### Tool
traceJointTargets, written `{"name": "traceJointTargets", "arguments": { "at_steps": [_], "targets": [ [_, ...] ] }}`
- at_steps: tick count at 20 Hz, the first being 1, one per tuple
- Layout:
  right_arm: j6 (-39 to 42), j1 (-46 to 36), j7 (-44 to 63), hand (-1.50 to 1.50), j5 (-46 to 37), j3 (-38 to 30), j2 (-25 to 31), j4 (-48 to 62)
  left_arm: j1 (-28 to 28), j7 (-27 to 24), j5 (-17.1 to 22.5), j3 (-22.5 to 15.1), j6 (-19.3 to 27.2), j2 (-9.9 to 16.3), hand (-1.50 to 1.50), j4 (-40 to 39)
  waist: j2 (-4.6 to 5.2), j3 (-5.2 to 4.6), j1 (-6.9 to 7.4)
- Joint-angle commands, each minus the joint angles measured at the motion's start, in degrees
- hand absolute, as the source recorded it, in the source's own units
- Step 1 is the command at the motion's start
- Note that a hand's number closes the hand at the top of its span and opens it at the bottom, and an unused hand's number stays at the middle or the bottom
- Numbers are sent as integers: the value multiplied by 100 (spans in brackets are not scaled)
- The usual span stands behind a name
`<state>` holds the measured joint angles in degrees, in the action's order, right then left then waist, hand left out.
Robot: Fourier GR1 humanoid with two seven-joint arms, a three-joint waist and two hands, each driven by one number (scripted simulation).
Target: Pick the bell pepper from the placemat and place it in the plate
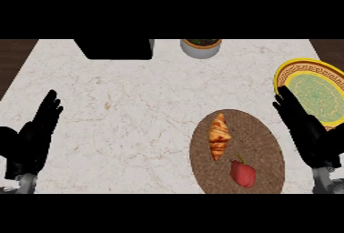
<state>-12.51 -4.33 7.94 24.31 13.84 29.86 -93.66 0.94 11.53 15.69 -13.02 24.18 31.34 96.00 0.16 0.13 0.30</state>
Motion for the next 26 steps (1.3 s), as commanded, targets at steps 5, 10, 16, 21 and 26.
{"name": "traceJointTargets", "arguments": {
  "at_steps": [5, 10, 16, 21, 26],
  "targets": [
    [-825, -288, -449, 150, -1187, -872, 962, -1185, -450, 164, 391, -270, -310, -530, 0, -617, -94, -50, -318],
    [-2442, 327, -488, -150, -2771, -1459, 1339, -674, -447, 138, 691, -452, -523, -935, 0, -700, -82, -43, -571],
    [-3173, 2251, -1485, -150, -3364, -1116, 403, -2267, -198, 133, 698, -392, -822, -1022, 0, -886, -46, -14, -216],
    [-2762, 3267, -489, -150, -4093, -1064, 933, -3234, 25, -188, 466, -419, -893, -1274, 0, -1446, -24, -26, -161],
    [-1879, 4207, 606, -150, -4888, -744, 1724, -3548, -301, -337, 468, -438, -858, -1250, 0, -1278, -18, -50, -146]
  ]
}}
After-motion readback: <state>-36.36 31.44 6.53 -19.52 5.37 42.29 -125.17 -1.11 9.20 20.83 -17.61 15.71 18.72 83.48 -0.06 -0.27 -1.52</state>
